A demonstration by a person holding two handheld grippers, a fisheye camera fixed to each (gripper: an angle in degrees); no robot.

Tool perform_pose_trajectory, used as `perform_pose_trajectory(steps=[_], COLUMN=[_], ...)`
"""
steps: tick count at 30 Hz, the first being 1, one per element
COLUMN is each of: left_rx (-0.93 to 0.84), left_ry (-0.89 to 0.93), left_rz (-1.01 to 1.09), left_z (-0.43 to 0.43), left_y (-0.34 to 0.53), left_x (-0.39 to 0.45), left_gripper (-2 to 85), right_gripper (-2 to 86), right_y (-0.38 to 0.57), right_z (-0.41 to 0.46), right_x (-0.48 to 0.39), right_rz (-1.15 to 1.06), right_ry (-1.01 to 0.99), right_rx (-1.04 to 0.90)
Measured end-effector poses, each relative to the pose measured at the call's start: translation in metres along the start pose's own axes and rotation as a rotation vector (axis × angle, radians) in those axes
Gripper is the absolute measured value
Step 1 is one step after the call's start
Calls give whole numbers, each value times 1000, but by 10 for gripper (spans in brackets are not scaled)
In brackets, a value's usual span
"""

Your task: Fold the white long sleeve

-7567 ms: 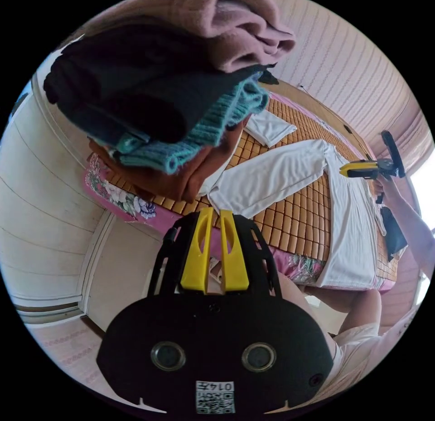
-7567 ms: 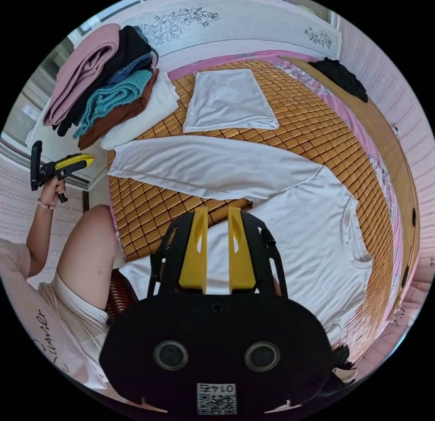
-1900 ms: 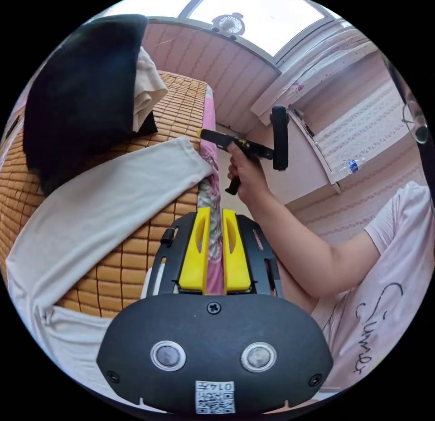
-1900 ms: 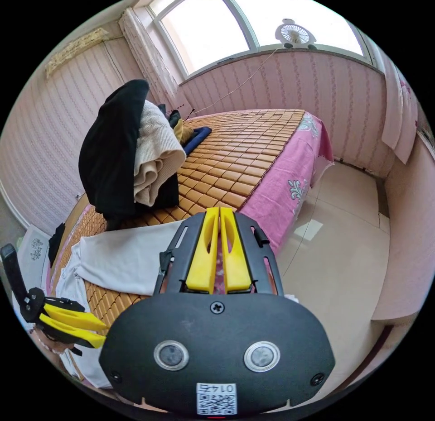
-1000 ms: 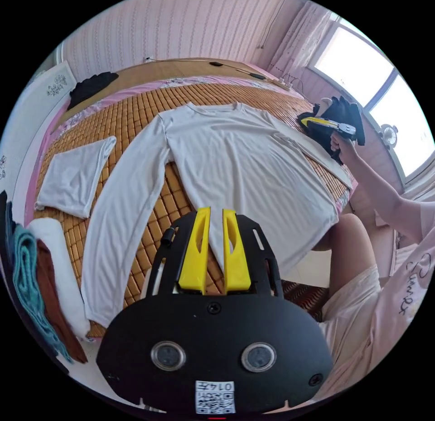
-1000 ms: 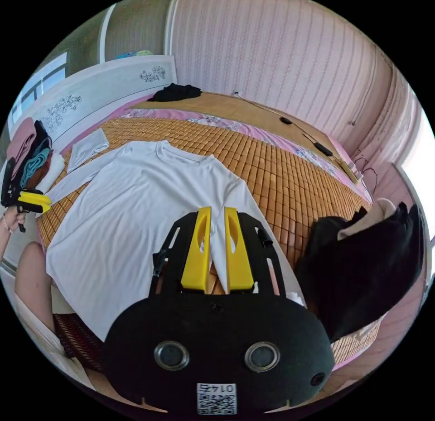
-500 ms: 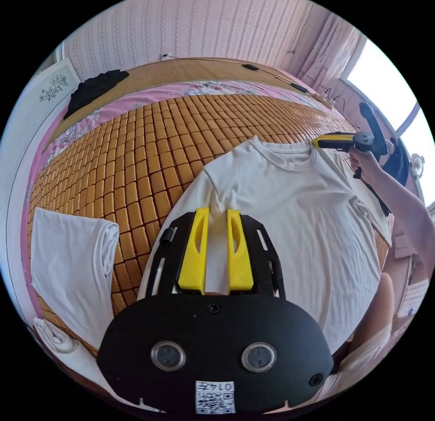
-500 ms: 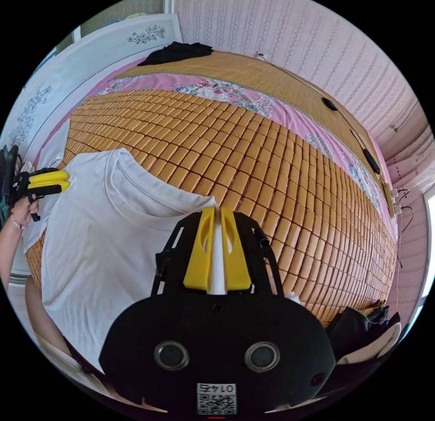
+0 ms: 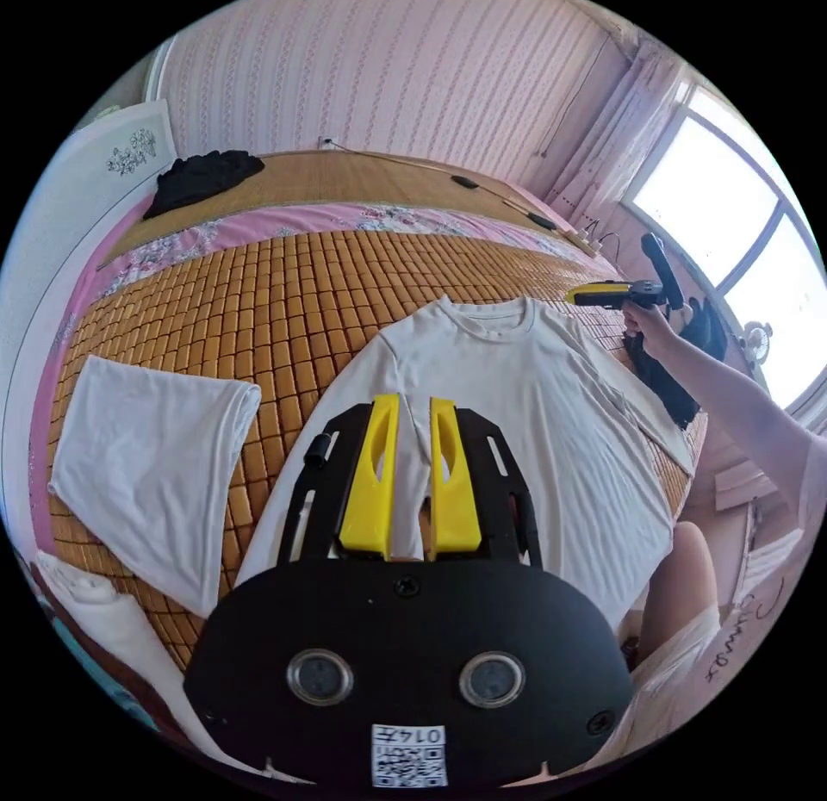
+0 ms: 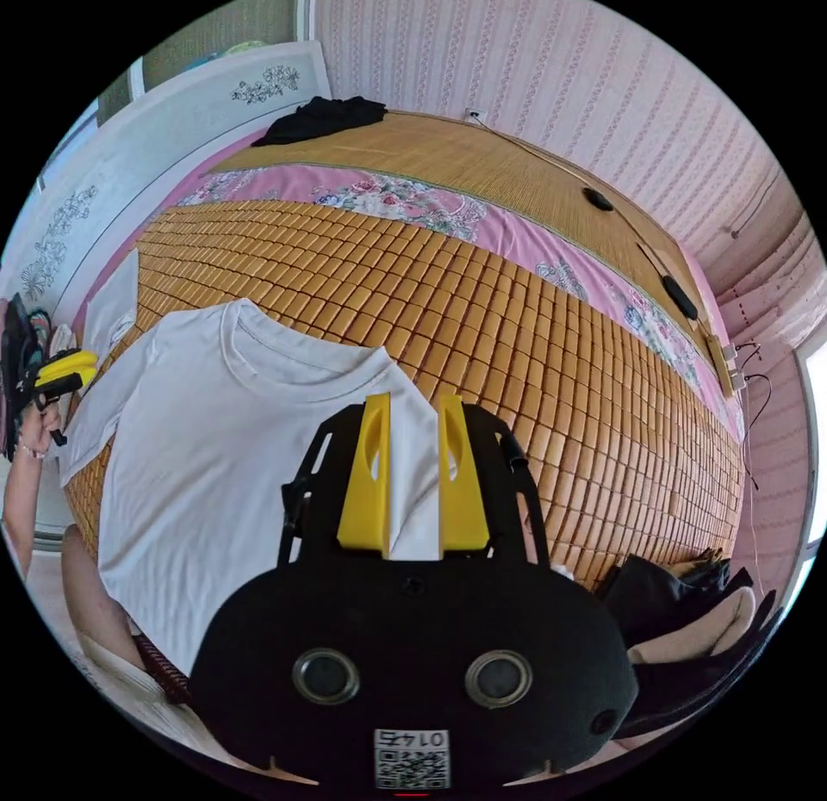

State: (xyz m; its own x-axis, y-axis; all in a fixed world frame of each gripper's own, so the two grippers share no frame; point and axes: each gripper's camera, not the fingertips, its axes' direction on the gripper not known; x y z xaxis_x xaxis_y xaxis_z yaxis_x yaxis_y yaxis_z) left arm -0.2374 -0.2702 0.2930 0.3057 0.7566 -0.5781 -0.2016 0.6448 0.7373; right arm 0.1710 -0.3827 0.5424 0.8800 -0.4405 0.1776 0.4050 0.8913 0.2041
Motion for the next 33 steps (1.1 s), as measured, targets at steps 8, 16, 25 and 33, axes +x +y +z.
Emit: perform_pose_trajectory(steps=[8,16,25,33], left_rx=[7,98,206,118], left_ry=[-43,-156,-174,-198], left_rz=[-258,-475,-621,-584], left_z=[-119,-176,-191,-161], left_y=[203,316,357,356], left_x=[-7,-37,-86,-113], left_gripper=[63,65,69,85], right_gripper=[83,87,80,118], right_y=[183,232,142,78], right_z=[-81,-77,-75,-32], right_x=[-96,-230,-423,-588], right_rz=[-136,-267,-682,-916], right_ry=[-35,-313,-427,-380], right_rx=[-79,-260,-153,-169])
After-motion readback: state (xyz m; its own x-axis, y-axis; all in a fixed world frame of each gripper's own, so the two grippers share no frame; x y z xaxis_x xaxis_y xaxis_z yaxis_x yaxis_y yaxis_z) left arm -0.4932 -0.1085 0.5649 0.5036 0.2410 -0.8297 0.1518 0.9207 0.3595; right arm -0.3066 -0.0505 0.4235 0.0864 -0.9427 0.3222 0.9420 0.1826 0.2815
